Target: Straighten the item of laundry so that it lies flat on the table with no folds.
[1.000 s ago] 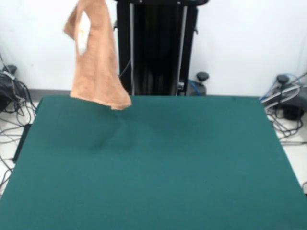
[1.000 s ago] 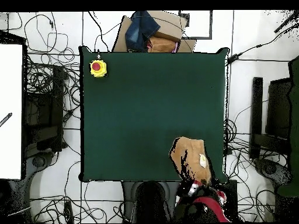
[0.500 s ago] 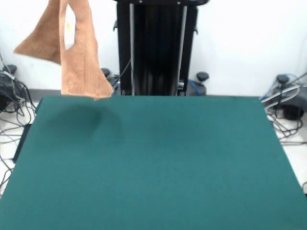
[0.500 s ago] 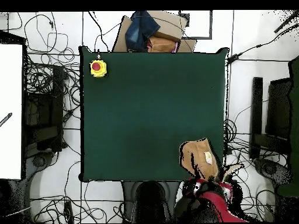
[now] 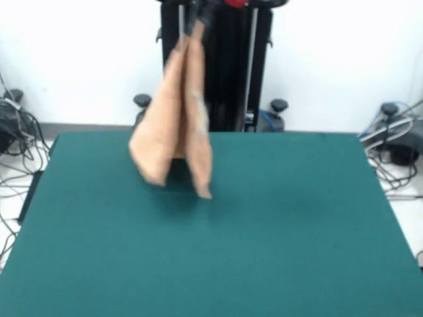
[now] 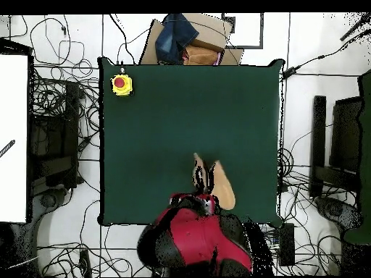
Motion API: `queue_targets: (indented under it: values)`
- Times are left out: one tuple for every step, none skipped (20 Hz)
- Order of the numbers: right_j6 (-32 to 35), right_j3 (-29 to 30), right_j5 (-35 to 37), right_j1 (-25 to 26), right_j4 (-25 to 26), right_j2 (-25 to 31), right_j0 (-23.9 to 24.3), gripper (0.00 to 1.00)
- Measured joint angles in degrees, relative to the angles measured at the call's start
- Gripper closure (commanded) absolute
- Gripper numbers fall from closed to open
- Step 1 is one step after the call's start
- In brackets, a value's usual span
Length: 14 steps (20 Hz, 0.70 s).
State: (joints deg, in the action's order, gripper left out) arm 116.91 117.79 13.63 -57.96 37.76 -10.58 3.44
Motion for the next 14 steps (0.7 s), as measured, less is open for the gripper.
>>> queue_targets:
  values:
    - [2.77, -0.39, -1.93, 1.63, -0.87, -0.84, -1.59, 1.0]
    - [7.09, -0.67, -4.47, 3.57, -2.49, -1.35, -3.14, 1.0]
    - [9.07, -0.71, -5.12, 4.21, -3.46, -1.29, -3.35, 1.0]
    - [11.06, -0.74, -5.76, 4.85, -4.43, -1.23, -3.57, 1.0]
    - [12.29, -1.0, -5.28, 5.28, -5.32, -1.24, -3.5, 1.0]
    - [13.52, -1.27, -4.8, 5.71, -6.21, -1.26, -3.42, 1.0]
    - [13.54, -1.72, -3.96, 5.99, -6.43, -1.24, -3.4, 1.0]
    - [13.55, -2.18, -3.13, 6.27, -6.65, -1.23, -3.38, 1.0]
    - [13.55, -2.64, -2.18, 6.48, -6.75, -1.23, -3.25, 1.0]
    - [13.55, -2.89, -1.44, 6.5, -6.89, -1.04, -2.81, 1.0]
    - [13.55, -3.13, -0.7, 6.52, -7.04, -0.84, -2.36, 1.0]
    - [13.55, -3.38, 0.04, 6.54, -7.18, -0.64, -1.92, 1.0]
    - [13.55, -3.63, 0.77, 6.56, -7.32, -0.45, -1.48, 1.0]
    - [13.55, -3.82, 1.87, 6.34, -7.73, 0.22, -0.11, 1.0]
